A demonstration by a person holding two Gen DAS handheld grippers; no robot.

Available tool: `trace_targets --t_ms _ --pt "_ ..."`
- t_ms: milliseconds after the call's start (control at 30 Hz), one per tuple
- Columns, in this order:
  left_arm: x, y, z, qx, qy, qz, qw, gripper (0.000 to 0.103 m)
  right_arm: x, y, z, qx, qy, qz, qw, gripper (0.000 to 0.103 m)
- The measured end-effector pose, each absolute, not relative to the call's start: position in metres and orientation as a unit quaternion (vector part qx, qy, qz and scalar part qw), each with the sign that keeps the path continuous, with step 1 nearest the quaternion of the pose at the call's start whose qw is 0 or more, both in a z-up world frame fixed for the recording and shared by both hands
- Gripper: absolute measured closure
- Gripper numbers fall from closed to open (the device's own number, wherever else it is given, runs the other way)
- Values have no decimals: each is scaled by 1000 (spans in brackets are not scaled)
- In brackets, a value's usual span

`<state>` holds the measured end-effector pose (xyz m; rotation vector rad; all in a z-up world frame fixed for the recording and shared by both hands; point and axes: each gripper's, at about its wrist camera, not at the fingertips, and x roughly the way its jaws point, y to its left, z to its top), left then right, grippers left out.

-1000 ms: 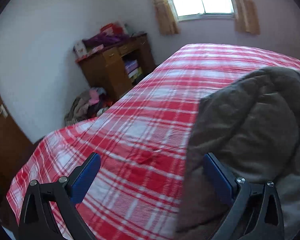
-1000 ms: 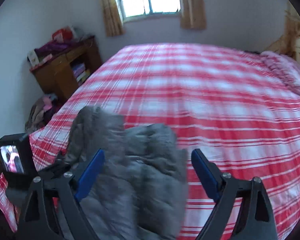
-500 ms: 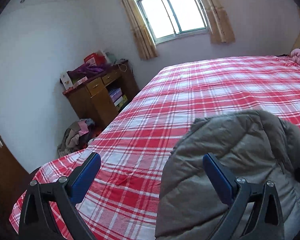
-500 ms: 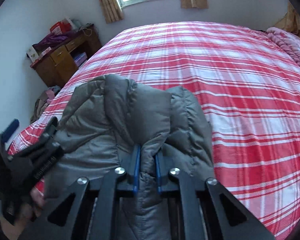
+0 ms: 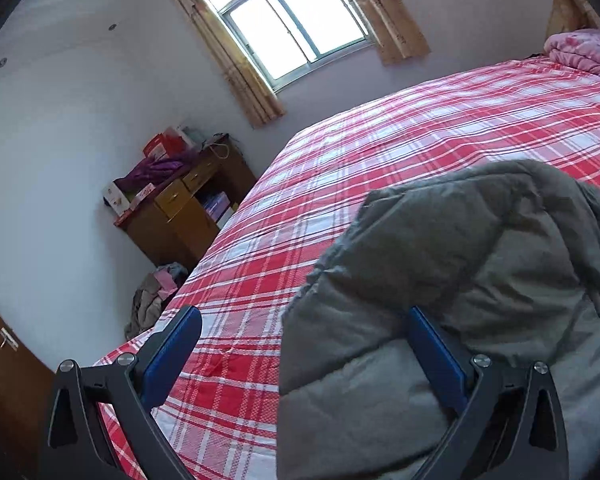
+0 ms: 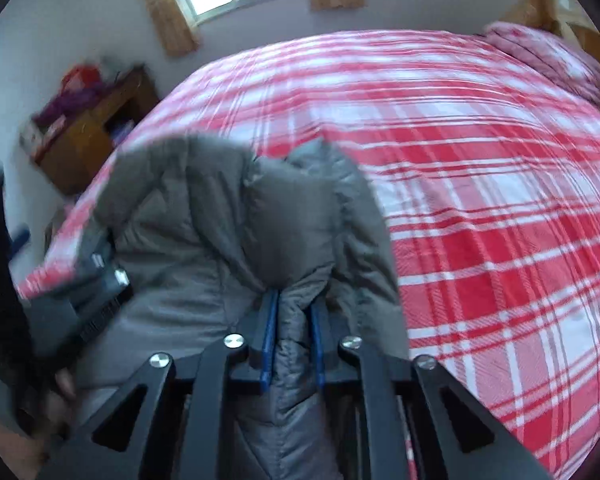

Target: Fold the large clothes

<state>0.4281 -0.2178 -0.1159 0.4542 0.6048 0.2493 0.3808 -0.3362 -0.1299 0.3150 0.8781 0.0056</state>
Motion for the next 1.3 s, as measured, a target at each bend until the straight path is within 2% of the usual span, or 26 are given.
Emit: trace_targets --t_ms 200,333,500,733,900,1300 --pt "428 -211 -105 199 300 113 926 1 390 -325 -72 154 368 -10 917 80" --pt "444 -193 -99 172 302 150 925 1 413 -311 -101 131 392 -6 910 80" --pt "473 -182 -120 142 352 158 911 1 409 -312 -132 102 393 -15 914 80" --pt "468 -185 -142 125 351 164 913 1 414 -329 -152 127 387 -25 913 80" --pt "472 -176 -152 98 363 150 915 1 413 -319 -161 103 380 -30 919 80" --pt "474 -173 -160 79 371 141 915 1 416 -319 -175 107 383 -31 917 80"
